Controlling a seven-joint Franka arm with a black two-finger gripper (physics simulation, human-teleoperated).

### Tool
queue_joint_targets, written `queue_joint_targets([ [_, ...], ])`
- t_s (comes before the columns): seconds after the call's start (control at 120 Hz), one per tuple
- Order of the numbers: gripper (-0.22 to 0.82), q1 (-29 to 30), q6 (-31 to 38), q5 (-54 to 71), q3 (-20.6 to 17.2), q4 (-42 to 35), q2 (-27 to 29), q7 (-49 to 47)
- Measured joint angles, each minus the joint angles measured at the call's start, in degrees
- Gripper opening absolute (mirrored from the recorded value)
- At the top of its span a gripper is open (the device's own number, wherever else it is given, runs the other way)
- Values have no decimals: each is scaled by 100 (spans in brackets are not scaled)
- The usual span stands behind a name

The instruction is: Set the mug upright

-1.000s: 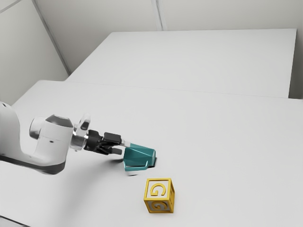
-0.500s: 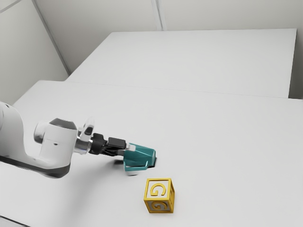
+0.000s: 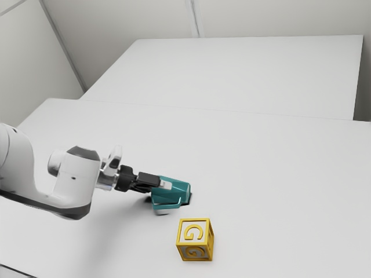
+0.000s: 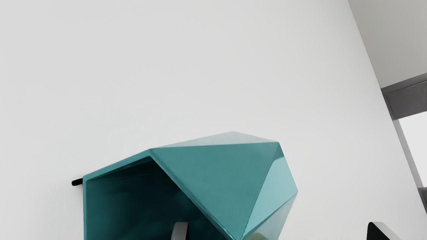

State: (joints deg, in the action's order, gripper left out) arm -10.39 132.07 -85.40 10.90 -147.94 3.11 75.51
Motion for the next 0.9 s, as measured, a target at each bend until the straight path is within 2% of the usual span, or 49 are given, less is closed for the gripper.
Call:
queue_joint_targets([
  [0.183,53,-39,16,-46,0,0,-19,55],
  [0.675,-2,-31,41,-88,0,15,31,141],
  [0.9,-13,-55,78,-79,1,25,92,156],
])
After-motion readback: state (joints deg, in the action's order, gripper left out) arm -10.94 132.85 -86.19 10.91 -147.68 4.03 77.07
